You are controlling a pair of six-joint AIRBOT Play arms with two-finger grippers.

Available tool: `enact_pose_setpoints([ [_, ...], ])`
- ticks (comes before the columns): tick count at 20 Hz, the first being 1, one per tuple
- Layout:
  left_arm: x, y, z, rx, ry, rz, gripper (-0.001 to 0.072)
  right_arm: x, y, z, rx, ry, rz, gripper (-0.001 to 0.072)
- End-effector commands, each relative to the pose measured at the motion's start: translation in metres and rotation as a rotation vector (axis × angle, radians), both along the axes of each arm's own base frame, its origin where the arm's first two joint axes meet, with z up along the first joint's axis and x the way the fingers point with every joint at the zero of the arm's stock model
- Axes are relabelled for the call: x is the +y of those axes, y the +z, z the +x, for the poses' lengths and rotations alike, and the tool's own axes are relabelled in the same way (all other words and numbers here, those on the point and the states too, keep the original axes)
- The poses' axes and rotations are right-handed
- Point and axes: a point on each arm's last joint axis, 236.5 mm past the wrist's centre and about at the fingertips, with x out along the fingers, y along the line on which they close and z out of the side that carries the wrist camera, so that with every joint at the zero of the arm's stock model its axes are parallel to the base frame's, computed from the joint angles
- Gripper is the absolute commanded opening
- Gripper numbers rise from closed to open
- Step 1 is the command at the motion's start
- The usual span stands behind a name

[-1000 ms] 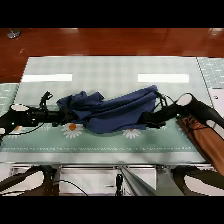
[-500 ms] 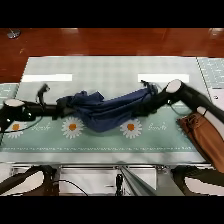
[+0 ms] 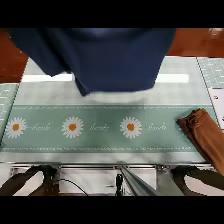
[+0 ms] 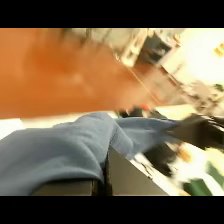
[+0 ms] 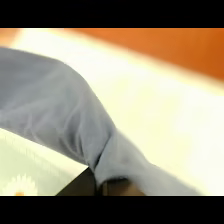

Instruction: Fold the shirts.

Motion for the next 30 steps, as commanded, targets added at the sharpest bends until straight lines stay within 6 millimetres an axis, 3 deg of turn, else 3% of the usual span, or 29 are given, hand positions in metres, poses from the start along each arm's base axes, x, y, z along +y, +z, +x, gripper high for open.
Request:
enact_pose_setpoints([
  [1, 0.019, 0.1, -0.06, -0.245, 0.207, 0.171, 0.0023, -0.023, 0.093, -0.08, -0.275, -0.033, -0.017, 0.0032],
  [5, 0.032, 0.153, -0.152, -0.453, 0.394, 0.306, 0.0023, -0.051, 0.134, -0.17, -0.468, -0.098, -0.053, 0.0032],
  [8, 0.031, 0.161, -0.206, -0.531, 0.447, 0.358, 0.0023, -0.067, 0.154, -0.218, -0.569, -0.145, -0.06, 0.0032],
  [11, 0.022, 0.14, -0.22, -0.479, 0.402, 0.411, 0.0023, -0.068, 0.155, -0.24, -0.579, -0.139, -0.056, 0.0032],
  [13, 0.022, 0.119, -0.207, -0.39, 0.371, 0.421, 0.0023, -0.067, 0.144, -0.238, -0.537, -0.131, -0.071, 0.0032],
  [15, 0.026, 0.091, -0.179, -0.29, 0.348, 0.422, 0.0023, -0.065, 0.125, -0.223, -0.473, -0.125, -0.084, 0.0032],
  [17, 0.03, 0.047, -0.14, -0.145, 0.308, 0.415, 0.0024, -0.061, 0.097, -0.202, -0.384, -0.113, -0.095, 0.0032],
  [20, 0.033, -0.046, -0.078, 0.106, 0.208, 0.407, 0.0024, -0.056, 0.039, -0.155, -0.211, -0.108, -0.115, 0.0032],
  [22, 0.036, -0.113, -0.037, 0.267, 0.169, 0.387, 0.0024, -0.053, -0.006, -0.114, -0.091, -0.114, -0.129, 0.0032],
  [24, 0.038, -0.166, 0.0, 0.392, 0.161, 0.358, 0.0024, -0.058, -0.051, -0.07, 0.023, -0.142, -0.178, 0.0031],
  [26, 0.041, -0.198, 0.036, 0.455, 0.177, 0.334, 0.0024, -0.058, -0.086, -0.022, 0.091, -0.164, -0.196, 0.0032],
  [30, 0.044, -0.231, 0.096, 0.507, 0.216, 0.248, 0.0023, -0.051, -0.168, 0.065, 0.248, -0.211, -0.168, 0.0032],
])
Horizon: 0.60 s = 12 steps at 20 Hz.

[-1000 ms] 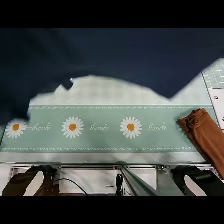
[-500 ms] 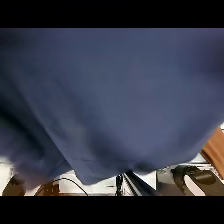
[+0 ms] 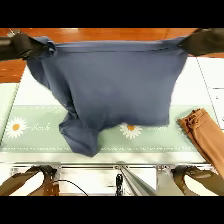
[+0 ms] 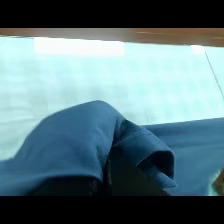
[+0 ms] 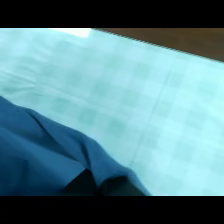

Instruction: Fold the shirts.

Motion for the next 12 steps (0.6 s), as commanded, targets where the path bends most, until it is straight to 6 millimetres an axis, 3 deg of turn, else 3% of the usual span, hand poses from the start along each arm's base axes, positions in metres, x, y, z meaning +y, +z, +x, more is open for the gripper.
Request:
enact_pose_setpoints([
  [1, 0.0, -0.048, 0.048, 0.074, 0.042, -0.057, 0.0024, 0.002, -0.078, 0.072, 0.132, -0.073, 0.04, 0.0032],
  [4, -0.003, -0.09, 0.064, 0.158, 0.04, -0.067, 0.0024, -0.016, -0.122, 0.125, 0.201, -0.235, 0.142, 0.0032],
  [6, -0.012, -0.109, 0.068, 0.204, 0.029, -0.094, 0.0024, -0.017, -0.137, 0.15, 0.219, -0.282, 0.269, 0.0032],
  [9, -0.038, -0.131, 0.07, 0.258, -0.012, -0.131, 0.0024, 0.0, -0.16, 0.17, 0.254, -0.251, 0.42, 0.0033],
  [12, -0.052, -0.144, 0.068, 0.288, -0.04, -0.128, 0.0026, 0.011, -0.19, 0.174, 0.322, -0.237, 0.464, 0.0037],
])
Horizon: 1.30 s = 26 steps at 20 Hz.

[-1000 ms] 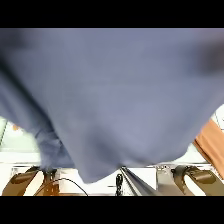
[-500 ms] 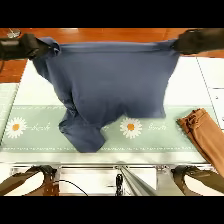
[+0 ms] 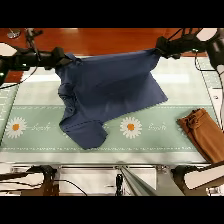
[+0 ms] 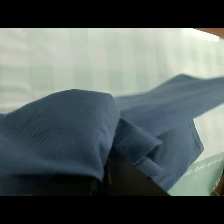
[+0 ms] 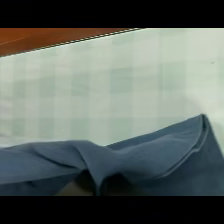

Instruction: Fold the shirts.

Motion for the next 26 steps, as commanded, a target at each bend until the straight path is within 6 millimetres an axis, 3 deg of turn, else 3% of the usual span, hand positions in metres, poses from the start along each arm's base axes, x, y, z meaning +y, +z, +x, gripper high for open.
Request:
enact_pose_setpoints([
  [1, -0.016, -0.016, 0.0, 0.038, -0.025, -0.02, 0.0126, 0.013, -0.03, 0.01, 0.067, -0.008, 0.125, 0.0134],
  [2, -0.018, -0.016, -0.005, 0.05, -0.045, -0.022, 0.0509, 0.008, -0.033, 0.008, 0.098, -0.031, 0.143, 0.0353],
  [3, -0.021, -0.019, -0.015, 0.069, -0.088, -0.008, 0.0708, 0.003, -0.032, 0.008, 0.103, -0.041, 0.153, 0.062],
  [6, -0.003, -0.045, -0.057, 0.253, -0.168, 0.065, 0.0708, -0.035, -0.019, -0.009, 0.142, -0.044, 0.155, 0.0637],
  [7, 0.012, -0.056, -0.075, 0.334, -0.19, 0.101, 0.0708, -0.05, -0.02, -0.028, 0.189, -0.005, 0.123, 0.0621],
  [10, 0.044, -0.074, -0.135, 0.537, -0.239, 0.098, 0.0708, -0.124, -0.062, -0.129, 0.523, 0.114, -0.177, 0.0624],
  [12, 0.056, -0.089, -0.171, 0.608, -0.207, 0.092, 0.0708, -0.146, -0.076, -0.151, 0.546, -0.006, -0.194, 0.0624],
  [14, 0.061, -0.113, -0.217, 0.679, -0.176, 0.116, 0.0707, -0.139, -0.093, -0.167, 0.47, -0.07, -0.19, 0.0625],
  [17, 0.08, -0.147, -0.272, 0.724, -0.088, 0.217, 0.0708, -0.091, -0.101, -0.192, 0.338, -0.068, -0.071, 0.0626],
  [20, 0.102, -0.156, -0.285, 0.727, 0.166, 0.17, 0.0706, -0.046, -0.094, -0.217, 0.279, -0.005, 0.032, 0.0625],
  [22, 0.109, -0.161, -0.289, 0.72, 0.268, 0.139, 0.0705, -0.035, -0.088, -0.225, 0.254, 0.025, 0.021, 0.0626],
  [26, 0.082, -0.166, -0.277, 0.639, 0.286, -0.009, 0.0704, -0.022, -0.08, -0.226, 0.233, 0.049, 0.03, 0.0626],
])
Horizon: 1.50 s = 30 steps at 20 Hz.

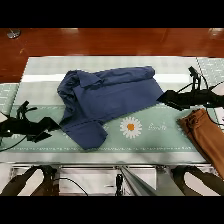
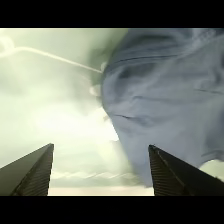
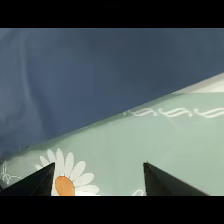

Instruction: Fold the shirts.

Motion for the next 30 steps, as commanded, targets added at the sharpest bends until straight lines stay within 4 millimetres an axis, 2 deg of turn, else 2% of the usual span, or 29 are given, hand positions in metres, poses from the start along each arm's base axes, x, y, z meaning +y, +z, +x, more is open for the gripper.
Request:
enact_pose_setpoints([
  [1, -0.016, -0.005, 0.016, -0.107, 0.115, -0.092, 0.0704, 0.014, 0.006, -0.003, -0.028, 0.006, 0.034, 0.0626],
  [4, -0.025, -0.004, 0.032, -0.203, 0.152, -0.145, 0.0704, 0.015, 0.007, -0.004, -0.022, 0.003, 0.044, 0.0626],
  [8, -0.022, -0.007, 0.037, -0.244, 0.142, -0.126, 0.0703, 0.015, 0.007, -0.004, -0.015, -0.006, 0.048, 0.0625],
  [10, -0.028, -0.01, 0.032, -0.244, 0.1, -0.125, 0.0702, 0.015, 0.007, -0.004, -0.015, -0.009, 0.05, 0.0626],
  [13, -0.04, -0.029, 0.018, -0.198, 0.078, -0.121, 0.0702, 0.016, 0.007, -0.003, -0.013, -0.015, 0.054, 0.0626],
  [15, -0.043, -0.035, 0.017, -0.197, 0.076, -0.115, 0.0701, 0.016, 0.007, -0.003, -0.012, -0.016, 0.055, 0.0625],
  [19, -0.049, -0.02, 0.038, -0.28, 0.126, -0.17, 0.0681, 0.016, 0.007, -0.003, -0.012, -0.016, 0.055, 0.0625],
  [21, -0.049, -0.02, 0.041, -0.287, 0.136, -0.167, 0.0665, 0.015, 0.007, -0.003, -0.013, -0.017, 0.054, 0.0625],
  [22, -0.05, -0.021, 0.04, -0.284, 0.131, -0.168, 0.0503, 0.015, 0.007, -0.003, -0.014, -0.018, 0.053, 0.0625],
  [23, -0.053, -0.021, 0.038, -0.279, 0.118, -0.172, 0.0174, 0.015, 0.007, -0.002, -0.016, -0.019, 0.053, 0.0626],
  [24, -0.054, -0.022, 0.037, -0.276, 0.11, -0.172, 0.0023, 0.015, 0.007, -0.002, -0.017, -0.02, 0.052, 0.0625],
  [25, -0.055, -0.023, 0.037, -0.272, 0.108, -0.173, 0.0023, 0.014, 0.007, -0.001, -0.02, -0.021, 0.051, 0.0625],
  [27, -0.056, -0.023, 0.036, -0.27, 0.107, -0.176, 0.0023, -0.003, 0.007, 0.007, -0.041, -0.071, 0.031, 0.0625],
  [29, -0.057, -0.022, 0.035, -0.267, 0.102, -0.182, 0.0023, -0.046, 0.007, 0.015, -0.048, -0.195, 0.022, 0.0625],
  [30, -0.058, -0.022, 0.035, -0.266, 0.099, -0.185, 0.0023, -0.075, 0.004, 0.014, -0.032, -0.276, 0.003, 0.0625],
])
